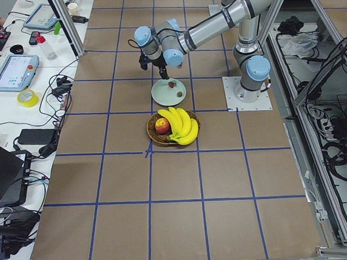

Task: Collect all strawberries into plate
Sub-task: 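Open the left gripper to drop the strawberry into the plate, then move the left gripper over the last strawberry on the table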

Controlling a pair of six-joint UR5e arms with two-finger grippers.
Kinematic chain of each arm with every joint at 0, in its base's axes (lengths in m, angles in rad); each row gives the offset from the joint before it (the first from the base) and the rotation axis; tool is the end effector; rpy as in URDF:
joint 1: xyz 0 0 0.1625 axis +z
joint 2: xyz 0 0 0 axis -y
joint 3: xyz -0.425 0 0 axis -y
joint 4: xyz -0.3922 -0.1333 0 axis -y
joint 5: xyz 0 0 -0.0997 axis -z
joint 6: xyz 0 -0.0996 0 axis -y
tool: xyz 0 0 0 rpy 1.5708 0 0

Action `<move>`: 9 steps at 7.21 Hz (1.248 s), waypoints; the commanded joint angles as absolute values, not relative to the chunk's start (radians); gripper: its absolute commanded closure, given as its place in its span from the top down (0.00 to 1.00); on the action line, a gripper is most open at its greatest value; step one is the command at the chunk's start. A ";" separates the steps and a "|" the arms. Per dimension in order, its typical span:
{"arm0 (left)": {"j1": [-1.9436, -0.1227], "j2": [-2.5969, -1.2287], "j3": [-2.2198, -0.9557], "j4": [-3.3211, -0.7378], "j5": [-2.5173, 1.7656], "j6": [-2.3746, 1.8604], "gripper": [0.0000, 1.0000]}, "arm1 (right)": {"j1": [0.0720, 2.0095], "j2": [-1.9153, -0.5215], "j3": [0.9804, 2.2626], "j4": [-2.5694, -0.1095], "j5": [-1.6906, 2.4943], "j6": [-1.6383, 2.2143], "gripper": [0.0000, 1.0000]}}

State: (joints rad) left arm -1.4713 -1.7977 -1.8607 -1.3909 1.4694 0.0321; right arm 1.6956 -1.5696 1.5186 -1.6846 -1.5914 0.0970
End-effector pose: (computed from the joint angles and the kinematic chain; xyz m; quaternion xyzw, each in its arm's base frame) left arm -0.0932 -0.5097 0.2563 0.0417 -0.9837 -0.1638 0.0609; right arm 0.1933 -0.4866 0.5256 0.0130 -0.9965 0.0829 0.0011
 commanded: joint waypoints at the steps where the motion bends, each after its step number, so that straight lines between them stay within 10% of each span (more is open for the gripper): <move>1: -1.670 -1.789 -1.864 -1.376 1.471 -0.177 1.00 | 1.695 -1.571 1.519 -1.681 -1.594 0.100 1.00; 9: -1.782 -1.879 -2.017 -1.104 1.474 -0.026 1.00 | 1.695 -1.571 1.519 -1.677 -1.594 0.100 1.00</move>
State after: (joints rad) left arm -1.7817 -1.8589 -2.0019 -1.1195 1.4774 -0.0312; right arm 1.6950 -1.5708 1.5186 -1.6778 -1.5934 0.0997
